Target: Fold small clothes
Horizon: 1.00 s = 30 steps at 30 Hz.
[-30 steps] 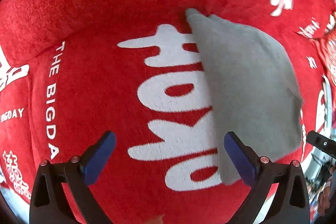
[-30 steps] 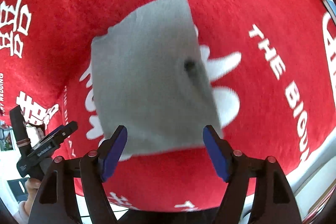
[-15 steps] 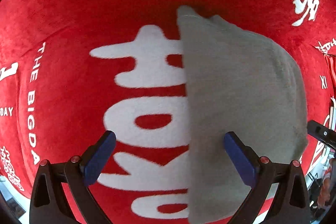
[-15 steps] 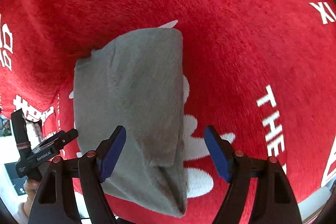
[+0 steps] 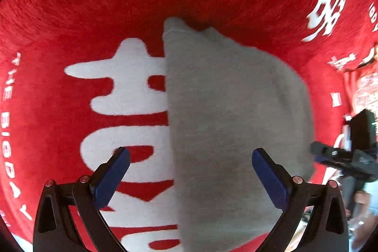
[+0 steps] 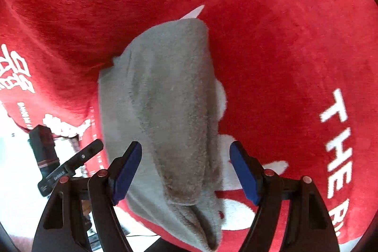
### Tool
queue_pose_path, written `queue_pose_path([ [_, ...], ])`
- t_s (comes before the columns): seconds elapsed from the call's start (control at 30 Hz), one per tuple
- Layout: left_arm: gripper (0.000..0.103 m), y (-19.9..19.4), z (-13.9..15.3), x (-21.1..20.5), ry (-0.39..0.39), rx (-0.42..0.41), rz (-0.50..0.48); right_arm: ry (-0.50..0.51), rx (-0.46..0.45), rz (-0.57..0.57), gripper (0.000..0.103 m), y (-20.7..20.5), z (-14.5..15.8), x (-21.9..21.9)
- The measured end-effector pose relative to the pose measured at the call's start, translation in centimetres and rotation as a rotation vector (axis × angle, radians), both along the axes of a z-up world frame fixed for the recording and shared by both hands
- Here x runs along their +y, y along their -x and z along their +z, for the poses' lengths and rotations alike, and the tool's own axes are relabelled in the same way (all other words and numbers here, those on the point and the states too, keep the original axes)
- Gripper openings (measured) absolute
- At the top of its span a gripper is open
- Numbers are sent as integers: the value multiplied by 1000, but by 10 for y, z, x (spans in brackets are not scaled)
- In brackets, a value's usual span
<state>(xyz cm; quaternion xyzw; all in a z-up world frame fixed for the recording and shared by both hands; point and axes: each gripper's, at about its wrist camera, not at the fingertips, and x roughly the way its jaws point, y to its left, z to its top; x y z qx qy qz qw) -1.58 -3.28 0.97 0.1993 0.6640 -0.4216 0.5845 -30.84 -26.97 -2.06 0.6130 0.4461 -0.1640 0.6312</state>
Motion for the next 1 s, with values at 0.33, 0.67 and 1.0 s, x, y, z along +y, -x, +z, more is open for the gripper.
queue_pose_path([
  [0.33, 103, -2, -39, -14, -9, 152, -57, -99, -75, 1, 81, 8, -21, -13],
  [0.67, 103, 22, -43, -36, -1, 117, -86, -125, -184, 95, 90, -31, -29, -10],
  [1.0, 71, 39, -29, -43, 28, 50, -72, -148, -179, 30, 61, -41, -35, -1],
])
